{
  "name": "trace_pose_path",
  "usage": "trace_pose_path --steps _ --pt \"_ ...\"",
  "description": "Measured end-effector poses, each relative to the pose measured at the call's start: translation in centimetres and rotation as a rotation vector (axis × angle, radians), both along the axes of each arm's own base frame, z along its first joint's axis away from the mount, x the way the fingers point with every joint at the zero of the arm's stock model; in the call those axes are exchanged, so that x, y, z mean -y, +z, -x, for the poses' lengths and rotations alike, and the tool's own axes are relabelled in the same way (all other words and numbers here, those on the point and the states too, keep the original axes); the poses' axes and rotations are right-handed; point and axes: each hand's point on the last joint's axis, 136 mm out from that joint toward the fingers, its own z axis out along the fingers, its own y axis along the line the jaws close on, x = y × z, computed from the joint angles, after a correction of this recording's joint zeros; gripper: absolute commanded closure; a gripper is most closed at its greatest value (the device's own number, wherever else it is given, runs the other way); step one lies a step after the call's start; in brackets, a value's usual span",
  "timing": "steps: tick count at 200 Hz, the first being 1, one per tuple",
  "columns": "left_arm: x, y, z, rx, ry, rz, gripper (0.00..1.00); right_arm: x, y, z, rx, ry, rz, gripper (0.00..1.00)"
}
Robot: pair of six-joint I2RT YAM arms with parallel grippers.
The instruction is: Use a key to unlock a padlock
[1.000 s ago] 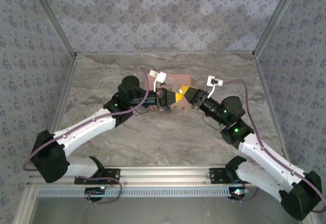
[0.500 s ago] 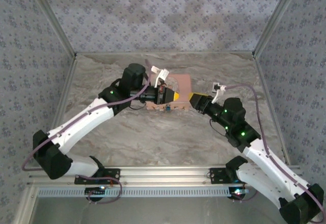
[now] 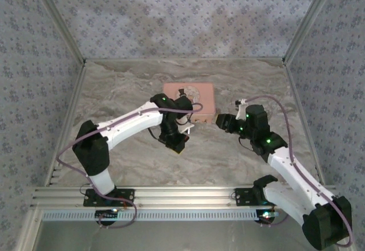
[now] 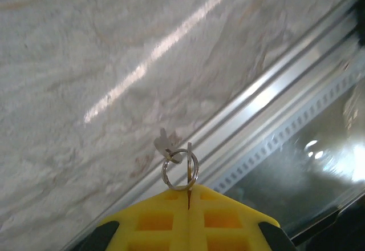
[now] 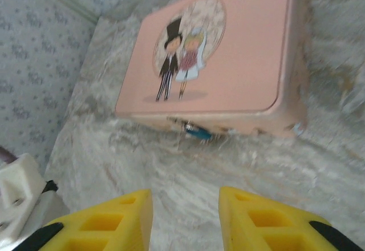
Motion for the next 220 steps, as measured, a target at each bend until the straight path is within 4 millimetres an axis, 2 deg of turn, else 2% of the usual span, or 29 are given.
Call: trace_pose_path --steps 24,44,70,88,112,143,198,220 --pt "-0.4 1.5 0.8 0.004 -0.067 0.007 1.00 -1.8 -1.6 1.3 -0.031 0.119 -0.071 0.59" --pt "0.4 4.0 0.6 0.032 -0.096 0.096 1.00 -3.1 -2.4 2.7 -0.041 0.212 -0.144 0.47" --pt "1.3 7.7 1.0 0.067 -0.131 0.239 1.00 -4.6 -1.2 4.0 0.008 0.321 -0.215 0.42" --pt "1.3 9.2 1.5 0.070 -0.143 0.300 1.00 -6.1 0.4 5.3 0.060 0.412 -0.252 0.41" --pt "1.6 9.8 1.8 0.051 -0.157 0.339 1.00 -7.7 2.3 7.6 0.124 0.528 -0.288 0.43" --pt "2.0 10.6 2.2 0.035 -0.174 0.382 1.00 -8.7 3.3 9.2 0.150 0.610 -0.308 0.50" --pt "2.5 11.7 2.3 0.033 -0.186 0.428 1.00 -10.2 5.8 11.0 0.218 0.724 -0.331 0.45" --pt "2.3 11.7 2.6 0.017 -0.189 0.427 1.00 -10.5 6.1 11.1 0.227 0.739 -0.328 0.44"
